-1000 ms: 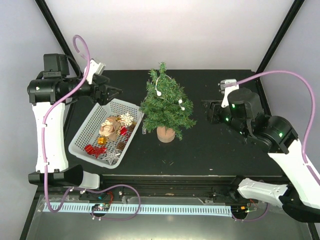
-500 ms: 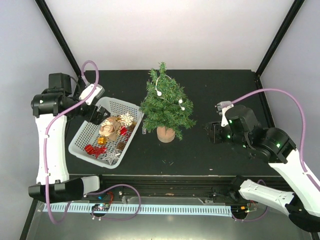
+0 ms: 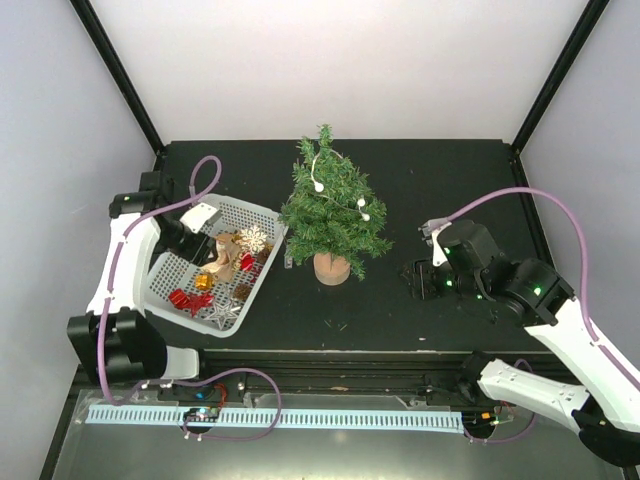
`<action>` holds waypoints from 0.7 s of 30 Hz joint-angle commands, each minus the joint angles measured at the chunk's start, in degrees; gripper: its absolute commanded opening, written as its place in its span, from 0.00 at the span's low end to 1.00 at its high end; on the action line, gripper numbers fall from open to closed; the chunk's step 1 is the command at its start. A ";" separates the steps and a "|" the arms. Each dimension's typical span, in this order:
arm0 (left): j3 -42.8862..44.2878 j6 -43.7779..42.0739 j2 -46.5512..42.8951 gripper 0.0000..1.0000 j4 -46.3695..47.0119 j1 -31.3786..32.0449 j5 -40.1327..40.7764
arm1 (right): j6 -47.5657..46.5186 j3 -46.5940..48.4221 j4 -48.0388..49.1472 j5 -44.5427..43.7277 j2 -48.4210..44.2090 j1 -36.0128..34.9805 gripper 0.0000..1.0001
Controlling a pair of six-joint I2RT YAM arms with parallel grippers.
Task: Decorate the small christmas tree
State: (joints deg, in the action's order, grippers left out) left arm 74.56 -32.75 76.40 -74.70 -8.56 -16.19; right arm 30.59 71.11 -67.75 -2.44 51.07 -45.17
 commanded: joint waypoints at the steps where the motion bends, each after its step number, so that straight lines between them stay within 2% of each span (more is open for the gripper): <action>1: -2.32 1.38 3.13 0.62 8.09 -0.25 3.68 | 1.47 -1.24 0.55 1.21 -0.36 0.17 0.56; 4: -1.45 3.08 7.32 0.57 10.45 -0.26 3.06 | 2.66 -1.87 0.47 1.17 -0.32 0.17 0.56; 10: 1.38 3.58 15.40 0.52 11.75 -0.06 -2.10 | 4.52 -2.63 1.21 1.44 1.06 0.12 0.56; 13: 1.69 3.43 18.24 0.46 12.85 0.11 -2.94 | 5.91 -2.21 1.38 1.70 1.73 0.14 0.56; 21: 1.62 3.56 23.03 0.47 15.78 0.23 -3.37 | 7.44 -1.54 1.57 1.96 3.17 0.12 0.56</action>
State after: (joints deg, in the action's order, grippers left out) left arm 74.13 -29.80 97.73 -61.63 -8.54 -18.24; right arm 36.45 68.71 -67.18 -0.93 53.82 -45.17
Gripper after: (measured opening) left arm 0.464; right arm 0.561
